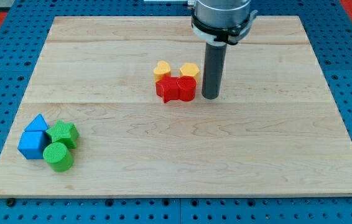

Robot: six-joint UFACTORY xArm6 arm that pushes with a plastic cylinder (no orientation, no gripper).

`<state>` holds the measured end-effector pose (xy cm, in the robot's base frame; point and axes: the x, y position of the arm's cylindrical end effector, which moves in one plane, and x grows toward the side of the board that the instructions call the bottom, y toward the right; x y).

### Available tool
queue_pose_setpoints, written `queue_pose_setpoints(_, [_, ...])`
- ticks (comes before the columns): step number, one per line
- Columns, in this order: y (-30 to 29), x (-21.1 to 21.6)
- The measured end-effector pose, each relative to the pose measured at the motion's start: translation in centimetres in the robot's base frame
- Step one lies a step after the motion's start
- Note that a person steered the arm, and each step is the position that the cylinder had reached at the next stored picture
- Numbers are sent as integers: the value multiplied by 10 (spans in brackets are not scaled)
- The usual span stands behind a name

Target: Adjust the red and yellow blocks at the center of the board

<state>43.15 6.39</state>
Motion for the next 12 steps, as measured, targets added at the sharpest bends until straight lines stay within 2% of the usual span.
queue_pose_setpoints(3, [14,13])
queue_pose_setpoints(4, [5,46])
queue_pose_setpoints(5, [-75,49])
queue_pose_setpoints(6, [-144,15])
queue_pose_setpoints(7, [-150,-35])
queue_pose_setpoints(8, [-151,-66])
queue_pose_setpoints(12, [-128,-74])
